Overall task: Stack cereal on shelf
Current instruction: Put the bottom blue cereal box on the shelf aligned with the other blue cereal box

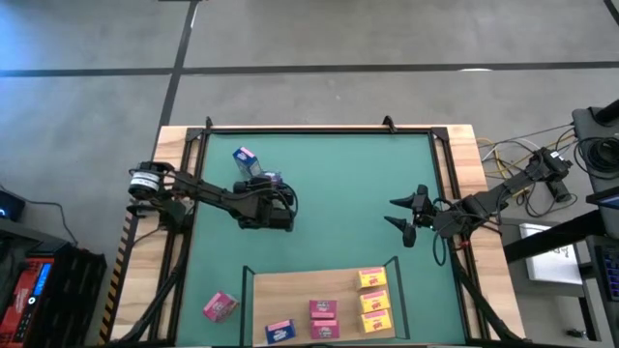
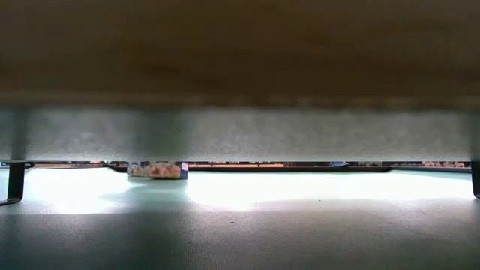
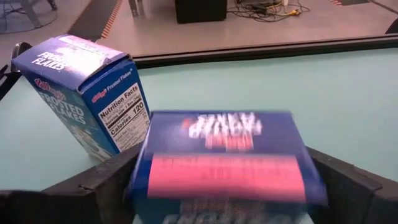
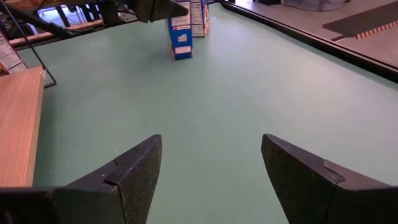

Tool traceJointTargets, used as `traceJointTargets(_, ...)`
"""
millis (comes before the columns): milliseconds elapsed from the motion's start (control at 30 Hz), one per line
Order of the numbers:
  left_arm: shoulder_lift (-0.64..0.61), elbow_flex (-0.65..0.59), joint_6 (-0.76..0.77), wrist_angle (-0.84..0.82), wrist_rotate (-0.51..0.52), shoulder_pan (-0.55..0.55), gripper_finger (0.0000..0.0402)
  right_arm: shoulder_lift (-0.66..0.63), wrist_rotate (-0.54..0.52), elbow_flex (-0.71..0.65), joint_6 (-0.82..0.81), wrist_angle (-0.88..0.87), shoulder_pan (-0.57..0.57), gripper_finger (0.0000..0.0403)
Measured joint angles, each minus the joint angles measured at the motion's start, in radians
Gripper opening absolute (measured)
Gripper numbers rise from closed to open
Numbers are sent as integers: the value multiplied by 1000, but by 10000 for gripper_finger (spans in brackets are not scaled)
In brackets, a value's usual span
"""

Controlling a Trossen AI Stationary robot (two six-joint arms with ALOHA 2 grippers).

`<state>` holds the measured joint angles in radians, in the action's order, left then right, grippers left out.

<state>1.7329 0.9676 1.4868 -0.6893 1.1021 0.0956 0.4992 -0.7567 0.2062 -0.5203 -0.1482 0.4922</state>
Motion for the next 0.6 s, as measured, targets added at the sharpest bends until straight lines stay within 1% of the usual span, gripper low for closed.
traceJointTargets(233, 0, 0, 20, 0, 0, 13, 395, 0, 0, 0, 0, 0, 0, 265)
traceJointTargets(333, 0, 13, 24, -8, 6, 24, 396, 0, 0, 0, 0, 0, 0, 265)
traceJointTargets(433, 0, 46, 29, -52, 2, 29, 397, 0, 0, 0, 0, 0, 0, 265)
traceJointTargets(600, 0, 152, 160, -271, -128, 22, 399, 0, 0, 0, 0, 0, 0, 265)
